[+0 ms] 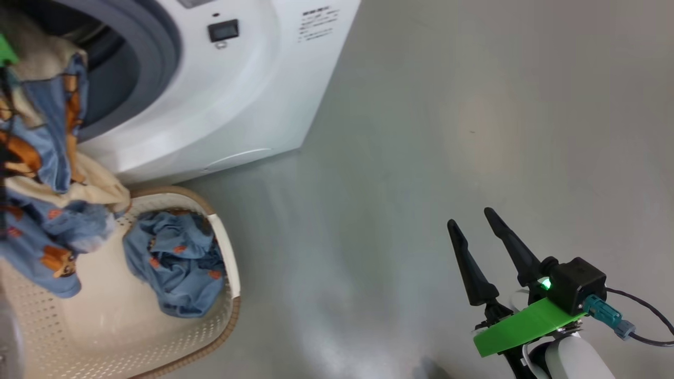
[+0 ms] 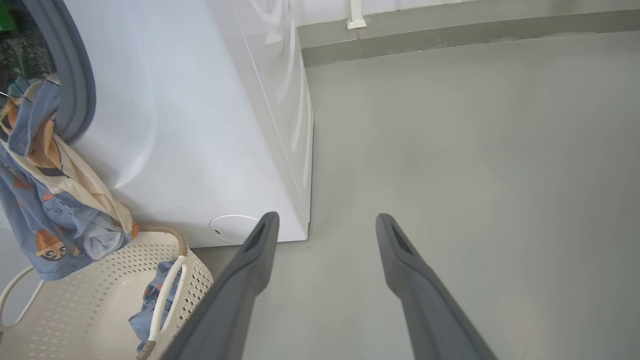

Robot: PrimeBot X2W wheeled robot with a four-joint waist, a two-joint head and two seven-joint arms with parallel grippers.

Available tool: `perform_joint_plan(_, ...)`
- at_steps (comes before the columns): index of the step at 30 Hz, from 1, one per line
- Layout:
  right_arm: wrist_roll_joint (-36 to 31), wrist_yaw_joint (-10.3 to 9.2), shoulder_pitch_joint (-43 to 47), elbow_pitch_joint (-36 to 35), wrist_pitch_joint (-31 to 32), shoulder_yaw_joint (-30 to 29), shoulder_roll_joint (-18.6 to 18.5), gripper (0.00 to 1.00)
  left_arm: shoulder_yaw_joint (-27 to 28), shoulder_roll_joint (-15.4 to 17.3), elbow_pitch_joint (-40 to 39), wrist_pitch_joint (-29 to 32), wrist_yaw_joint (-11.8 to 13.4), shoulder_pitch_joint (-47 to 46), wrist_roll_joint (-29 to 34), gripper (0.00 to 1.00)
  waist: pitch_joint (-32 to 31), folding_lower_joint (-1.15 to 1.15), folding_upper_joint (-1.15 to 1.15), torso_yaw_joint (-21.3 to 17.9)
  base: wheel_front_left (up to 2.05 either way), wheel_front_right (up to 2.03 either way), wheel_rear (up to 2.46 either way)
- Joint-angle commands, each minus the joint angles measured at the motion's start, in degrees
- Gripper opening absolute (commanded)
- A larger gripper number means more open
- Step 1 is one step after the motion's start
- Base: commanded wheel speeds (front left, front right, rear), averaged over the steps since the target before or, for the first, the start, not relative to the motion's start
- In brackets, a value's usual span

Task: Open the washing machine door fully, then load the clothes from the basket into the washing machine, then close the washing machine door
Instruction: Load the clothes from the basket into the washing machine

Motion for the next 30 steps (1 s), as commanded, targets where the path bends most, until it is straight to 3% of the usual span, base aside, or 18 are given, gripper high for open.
perform_joint_plan(1, -0.5, 0.09, 0.7, -1.3, -0.3, 0.9, -0.5, 1.0, -0.1, 1.8, -1.0, -0.4, 0.6, 0.8, -0.5, 1.0, -1.2, 0.0, 0.0, 1.4, 0.0, 0.0, 0.0)
perform_joint_plan(20, -1.8, 0.09, 2.4, -2.6, -0.3, -2.9, -1.1, 1.0, 0.0, -7.5, -4.2, -8.4, -2.7, 9.8, -4.9, 1.0, -4.6, 0.0, 0.0, 9.8, 0.0, 0.0, 0.0)
perform_joint_plan(26, -2.1, 0.09, 2.7, -3.3, -0.3, -4.4, -1.3, 1.0, -0.1, -9.5, -11.1, -9.0, -3.7, 17.2, -6.0, 1.0, -5.2, 0.0, 0.0, 12.3, 0.0, 0.0, 0.0)
perform_joint_plan(30, -2.3, 0.09, 3.4, -3.9, -0.3, -4.8, -2.0, 1.0, -0.5, -10.6, -21.3, -9.0, -3.3, 25.2, -6.3, 1.0, -5.2, 0.0, 0.0, 14.0, 0.0, 0.0, 0.0)
